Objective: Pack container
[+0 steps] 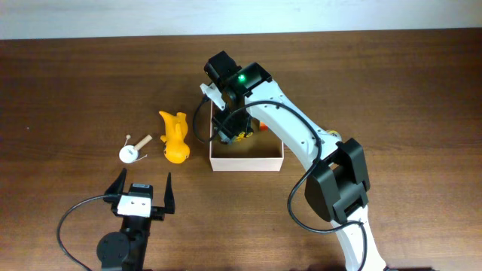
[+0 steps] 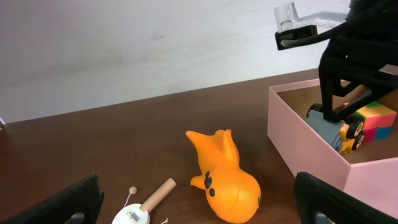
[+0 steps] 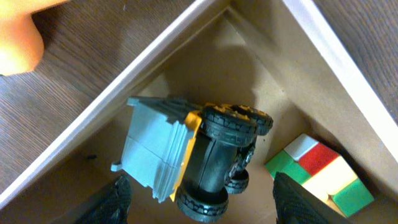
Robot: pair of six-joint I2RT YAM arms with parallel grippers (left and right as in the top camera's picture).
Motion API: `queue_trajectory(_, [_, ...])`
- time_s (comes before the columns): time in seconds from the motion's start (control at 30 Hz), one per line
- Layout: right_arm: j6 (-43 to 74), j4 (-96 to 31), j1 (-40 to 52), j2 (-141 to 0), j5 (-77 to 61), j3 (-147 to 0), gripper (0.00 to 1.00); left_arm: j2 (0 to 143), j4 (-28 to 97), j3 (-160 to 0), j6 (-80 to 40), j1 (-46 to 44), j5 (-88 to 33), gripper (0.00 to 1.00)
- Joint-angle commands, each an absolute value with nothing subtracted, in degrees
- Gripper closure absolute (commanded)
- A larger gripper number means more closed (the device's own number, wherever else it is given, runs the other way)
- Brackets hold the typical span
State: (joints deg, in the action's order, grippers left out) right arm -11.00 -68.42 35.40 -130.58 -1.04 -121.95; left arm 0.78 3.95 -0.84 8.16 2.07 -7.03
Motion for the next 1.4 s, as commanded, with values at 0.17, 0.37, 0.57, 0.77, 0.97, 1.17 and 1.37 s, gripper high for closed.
queue_trajectory(0.17, [-11.6, -68.2, 35.6, -135.3, -1.9, -123.0, 0.33, 0.3, 4.1, -0.5, 9.1, 2.2, -6.6, 0.01])
queue_trajectory(0.37, [-11.6, -67.4, 35.4, -135.5, -0.2, -123.0, 0.33, 0.3, 4.1, -0.5, 9.1, 2.3, -6.6, 0.01])
queue_trajectory(0.57, [-11.6, -67.4, 34.0, -135.5, -0.2, -123.0, 0.34, 0.3, 4.1, -0.5, 9.1, 2.3, -6.6, 0.01])
queue_trajectory(0.77, [-10.5, -67.3, 32.1, -135.5, 1.3, -123.0, 0.42, 0.3, 4.1, -0.5, 9.1, 2.3, -6.6, 0.01])
queue_trajectory(0.97, [-10.4, -67.3, 30.7, -135.5, 1.3, -123.0, 0.44, 0.3, 4.1, -0.5, 9.1, 2.3, -6.6, 0.01])
queue_trajectory(1.17, [-10.5, -67.5, 30.4, -135.5, 1.2, -123.0, 0.6, 0.3, 4.1, -0.5, 9.1, 2.3, -6.6, 0.01])
queue_trajectory(1.37, [-10.5, -67.7, 30.8, -135.4, 0.4, -123.1, 0.72, 0.3, 4.1, -0.5, 9.1, 2.2, -6.6, 0.01])
